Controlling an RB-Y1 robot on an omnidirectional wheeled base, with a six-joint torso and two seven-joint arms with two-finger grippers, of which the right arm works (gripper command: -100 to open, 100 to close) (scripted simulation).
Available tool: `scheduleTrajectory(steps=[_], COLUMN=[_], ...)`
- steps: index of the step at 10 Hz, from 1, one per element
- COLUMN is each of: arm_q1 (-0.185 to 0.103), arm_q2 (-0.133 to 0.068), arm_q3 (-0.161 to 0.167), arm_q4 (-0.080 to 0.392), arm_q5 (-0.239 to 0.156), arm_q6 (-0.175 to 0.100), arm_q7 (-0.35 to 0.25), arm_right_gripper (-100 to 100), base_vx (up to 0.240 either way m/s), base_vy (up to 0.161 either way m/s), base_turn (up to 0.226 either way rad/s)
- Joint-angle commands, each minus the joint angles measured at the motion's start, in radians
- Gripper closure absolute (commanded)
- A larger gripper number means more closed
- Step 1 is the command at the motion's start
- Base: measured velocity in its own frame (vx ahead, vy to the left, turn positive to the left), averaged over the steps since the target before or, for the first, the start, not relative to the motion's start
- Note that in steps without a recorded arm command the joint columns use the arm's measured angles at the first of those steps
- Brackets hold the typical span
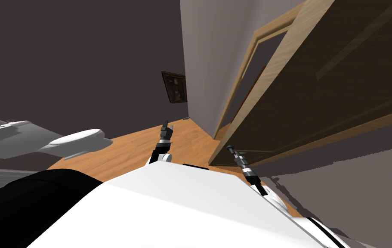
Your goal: Pull the door open
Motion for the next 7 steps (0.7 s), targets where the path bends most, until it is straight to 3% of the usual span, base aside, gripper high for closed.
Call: scheduleTrajectory(steps=[1, 7], arm_q1=[0.000, 0.023], arm_q2=[0.000, -0.016], arm_q3=[0.000, 0.009], arm_q4=[0.000, 0.021], arm_q5=[0.000, -0.004], arm_q6=[0.000, -0.057], arm_q7=[0.000, -0.010], arm_right_gripper=[100, 100], base_vx=[-0.065, -0.175], base_vy=[-0.022, -0.090], base_turn=[0.038, 0.165])
